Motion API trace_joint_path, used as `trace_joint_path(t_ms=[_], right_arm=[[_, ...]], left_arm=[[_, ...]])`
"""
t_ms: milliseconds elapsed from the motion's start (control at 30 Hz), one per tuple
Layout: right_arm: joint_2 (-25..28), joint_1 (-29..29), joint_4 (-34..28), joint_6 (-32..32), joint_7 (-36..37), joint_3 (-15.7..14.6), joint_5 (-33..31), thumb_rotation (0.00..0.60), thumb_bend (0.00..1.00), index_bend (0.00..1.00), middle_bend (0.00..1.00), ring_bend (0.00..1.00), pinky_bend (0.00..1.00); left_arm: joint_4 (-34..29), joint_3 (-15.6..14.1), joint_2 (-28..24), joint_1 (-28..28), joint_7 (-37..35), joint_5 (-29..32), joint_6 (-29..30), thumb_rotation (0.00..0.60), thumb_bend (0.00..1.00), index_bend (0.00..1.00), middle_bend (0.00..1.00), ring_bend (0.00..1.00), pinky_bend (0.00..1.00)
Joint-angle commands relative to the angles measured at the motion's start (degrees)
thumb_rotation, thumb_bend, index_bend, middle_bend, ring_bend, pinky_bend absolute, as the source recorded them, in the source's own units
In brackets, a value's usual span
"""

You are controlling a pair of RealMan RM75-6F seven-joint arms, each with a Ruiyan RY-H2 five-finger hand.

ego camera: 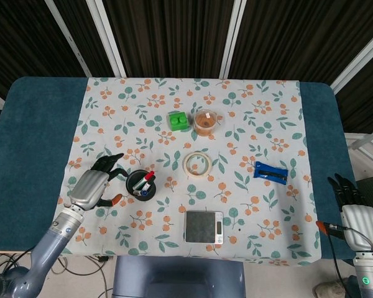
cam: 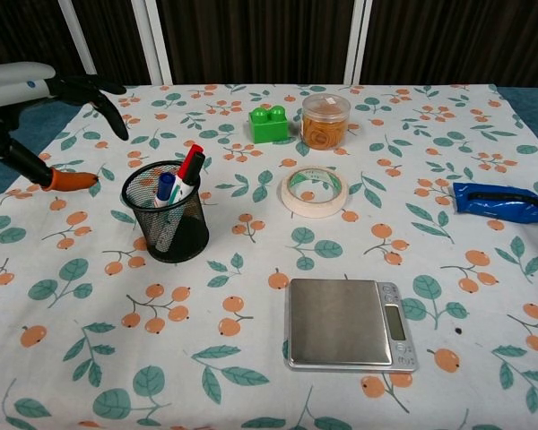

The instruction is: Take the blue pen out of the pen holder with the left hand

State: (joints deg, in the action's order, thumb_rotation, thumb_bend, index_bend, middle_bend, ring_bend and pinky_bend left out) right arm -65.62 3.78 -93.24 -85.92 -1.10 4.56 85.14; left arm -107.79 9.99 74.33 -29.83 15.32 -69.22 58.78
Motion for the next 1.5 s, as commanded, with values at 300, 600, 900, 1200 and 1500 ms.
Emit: trace_joint_path(t_ms=[300, 600, 900, 1200, 1500], right_arm=[[0.1, 0.0, 0.0, 0.1, 0.3, -0.1, 0.1, 0.600, 0.13, 0.07, 0.00, 0.04, 0.17], [0.2, 0.0, 0.0, 0.1, 0.4, 0.0, 0.2, 0.600, 0.13, 0.07, 0.00, 0.04, 0.17], [0.2, 0.0, -0.1, 0.1, 0.4, 0.0, 0.1, 0.600, 0.13, 0.07, 0.00, 0.04, 0.17], [0.2, 0.0, -0.1, 0.1, 0.5, 0.0, 0.1, 0.600, 0.13, 0.07, 0.00, 0.04, 0.17], [0.3, 0.0, -0.1, 0.2, 0.6, 0.0, 0.0, 0.600, 0.13, 0.07, 0.00, 0.04, 0.17]], left_arm=[[1.5, -0.8, 4.2, -3.1, 3.8, 3.4, -0.4, 0.600, 0.30, 0.41, 0.00, 0.00, 0.00], [2.0, -1.3, 6.1, -4.5, 5.9, 5.1, 0.2, 0.600, 0.32, 0.44, 0.00, 0.00, 0.00], [2.5, -1.1, 7.4, -5.9, 6.9, 6.8, 0.5, 0.600, 0.33, 0.45, 0.00, 0.00, 0.00], [2.3, -1.5, 7.9, -6.6, 7.9, 8.1, 0.9, 0.600, 0.36, 0.47, 0.00, 0.00, 0.00], [2.2, -1.7, 8.8, -7.4, 8.7, 10.1, 1.1, 0.600, 0.36, 0.46, 0.00, 0.00, 0.00]])
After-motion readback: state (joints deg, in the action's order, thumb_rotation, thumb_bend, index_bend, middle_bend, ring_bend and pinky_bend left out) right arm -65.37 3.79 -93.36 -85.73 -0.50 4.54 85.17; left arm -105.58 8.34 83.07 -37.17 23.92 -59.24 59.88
